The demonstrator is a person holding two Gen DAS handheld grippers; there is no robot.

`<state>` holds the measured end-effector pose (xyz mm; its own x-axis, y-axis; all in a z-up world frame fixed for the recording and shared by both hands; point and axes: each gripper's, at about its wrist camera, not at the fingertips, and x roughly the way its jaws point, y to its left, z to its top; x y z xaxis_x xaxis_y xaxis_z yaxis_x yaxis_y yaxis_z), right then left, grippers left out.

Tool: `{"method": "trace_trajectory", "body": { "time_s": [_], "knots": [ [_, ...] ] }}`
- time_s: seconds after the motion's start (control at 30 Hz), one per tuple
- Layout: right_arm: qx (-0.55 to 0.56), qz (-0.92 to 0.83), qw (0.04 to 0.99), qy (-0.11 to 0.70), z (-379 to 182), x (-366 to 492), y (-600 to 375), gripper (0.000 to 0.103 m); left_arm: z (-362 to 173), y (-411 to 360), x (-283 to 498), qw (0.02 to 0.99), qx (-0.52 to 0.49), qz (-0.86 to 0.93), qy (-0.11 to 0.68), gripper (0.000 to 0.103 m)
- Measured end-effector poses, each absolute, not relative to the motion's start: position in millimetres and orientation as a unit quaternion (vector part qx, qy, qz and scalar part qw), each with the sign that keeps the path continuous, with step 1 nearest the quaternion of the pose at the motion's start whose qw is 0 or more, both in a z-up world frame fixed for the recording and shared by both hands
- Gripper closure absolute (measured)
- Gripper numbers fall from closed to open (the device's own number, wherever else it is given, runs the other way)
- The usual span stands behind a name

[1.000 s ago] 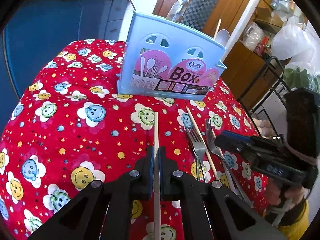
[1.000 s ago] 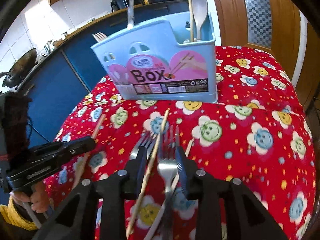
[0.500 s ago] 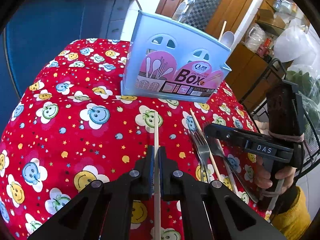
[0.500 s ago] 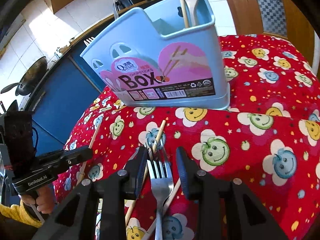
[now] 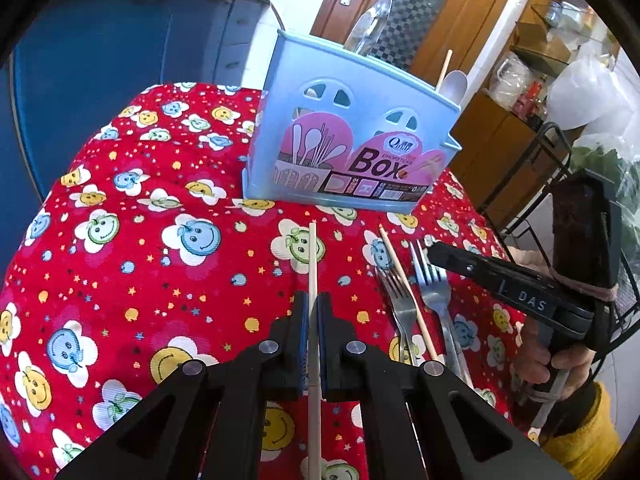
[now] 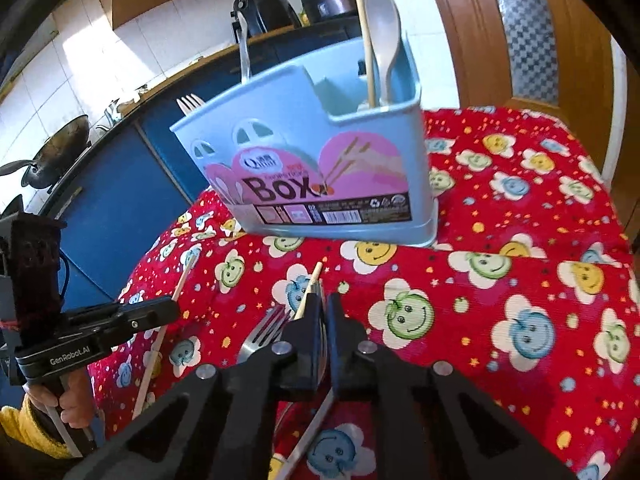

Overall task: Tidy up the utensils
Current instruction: 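Lift the chopstick with the left tool while the right tool lifts the fork, then lower the chopstick into the box with the left tool while the right tool lowers the fork in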

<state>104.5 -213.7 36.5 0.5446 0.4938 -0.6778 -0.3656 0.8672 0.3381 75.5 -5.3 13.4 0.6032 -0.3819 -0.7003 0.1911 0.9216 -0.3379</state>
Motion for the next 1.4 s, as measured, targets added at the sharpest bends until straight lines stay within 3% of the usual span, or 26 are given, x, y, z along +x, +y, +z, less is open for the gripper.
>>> {"method": "trace_trajectory", "body": {
  "time_s": [0.73, 1.4],
  "knots": [
    [0.012, 0.149, 0.968, 0.204, 142, 31, -198, 0.099, 79, 9, 55, 0.928, -0.135, -0.161, 0.308, 0.099],
    [-0.040, 0.085, 0.983, 0.154, 206, 68, -206, 0.099, 194, 5, 92, 0.968, -0.088, -0.139, 0.189, 0.099]
  ]
}}
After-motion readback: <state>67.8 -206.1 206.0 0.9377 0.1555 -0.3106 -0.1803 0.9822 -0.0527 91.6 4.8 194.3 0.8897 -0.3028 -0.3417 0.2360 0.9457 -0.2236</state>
